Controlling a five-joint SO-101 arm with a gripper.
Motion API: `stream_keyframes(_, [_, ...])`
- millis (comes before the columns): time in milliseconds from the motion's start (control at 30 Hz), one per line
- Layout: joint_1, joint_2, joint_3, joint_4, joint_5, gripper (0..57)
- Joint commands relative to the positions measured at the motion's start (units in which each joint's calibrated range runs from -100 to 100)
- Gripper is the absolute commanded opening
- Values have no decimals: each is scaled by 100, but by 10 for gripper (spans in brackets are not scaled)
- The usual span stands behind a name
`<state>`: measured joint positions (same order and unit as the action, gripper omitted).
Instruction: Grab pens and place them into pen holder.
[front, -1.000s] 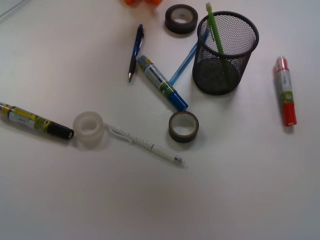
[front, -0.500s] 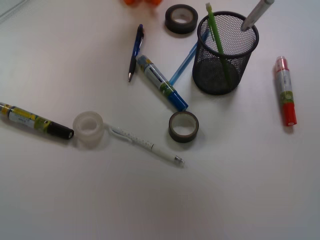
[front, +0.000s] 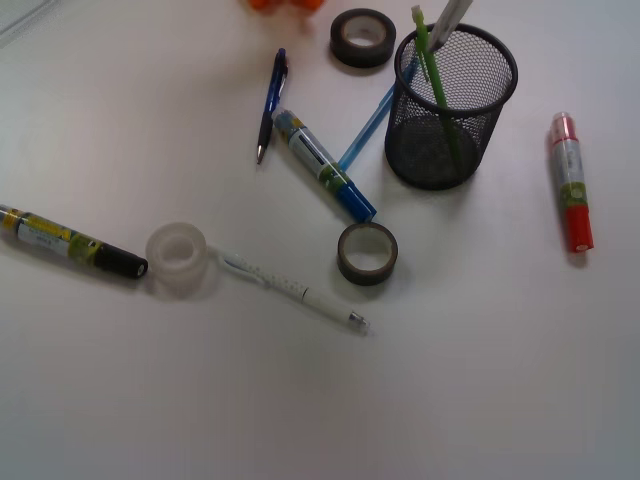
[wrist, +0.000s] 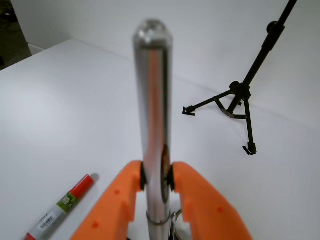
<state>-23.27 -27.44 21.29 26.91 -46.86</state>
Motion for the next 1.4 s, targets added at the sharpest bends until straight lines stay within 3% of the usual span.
stream_keyframes(0, [-32,-414,1005,-1405,-15,4])
stream_keyframes(600, [-622,-1757,3369,-1598,-674,8])
stream_keyframes(667, [-705,-1757,3441,-1606,-659,60])
stream_keyframes(800, [-779,-1748,3668,-1921,-640,229])
stream_keyframes(867, [-772,-1689,3604,-1956,-508,272])
stream_keyframes(1067, [-421,-1672,2689,-1151,352,272])
stream_keyframes(1367, [469,-533,-363,2777,1402,258])
